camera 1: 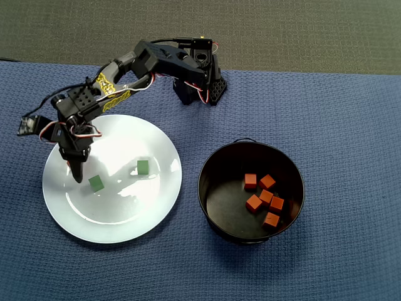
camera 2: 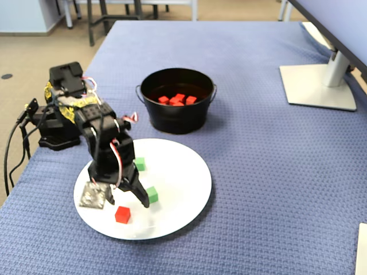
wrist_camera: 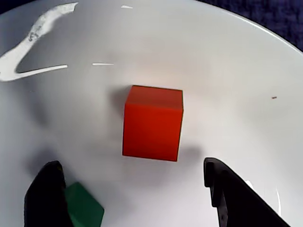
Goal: Pick up the red cubes from the white plate and place them in the black recipient
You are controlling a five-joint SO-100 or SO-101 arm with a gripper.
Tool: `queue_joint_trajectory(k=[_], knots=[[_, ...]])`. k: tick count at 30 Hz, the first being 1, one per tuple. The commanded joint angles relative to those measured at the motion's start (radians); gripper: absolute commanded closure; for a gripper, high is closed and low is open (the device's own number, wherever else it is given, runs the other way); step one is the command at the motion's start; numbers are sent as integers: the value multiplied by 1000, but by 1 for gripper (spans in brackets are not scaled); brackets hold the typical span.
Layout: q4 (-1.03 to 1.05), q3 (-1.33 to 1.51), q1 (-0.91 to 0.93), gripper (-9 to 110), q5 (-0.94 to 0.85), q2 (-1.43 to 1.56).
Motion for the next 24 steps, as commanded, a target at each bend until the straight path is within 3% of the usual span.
queue_joint_trajectory(k=[1,18,20,23,24], knots=[[11,-129,25,71,-44,-14],[32,-262,35,75,-8,-101],[32,-259,35,80,-9,-100],[29,-258,34,102,5,-100],[29,-256,34,102,0,-100]])
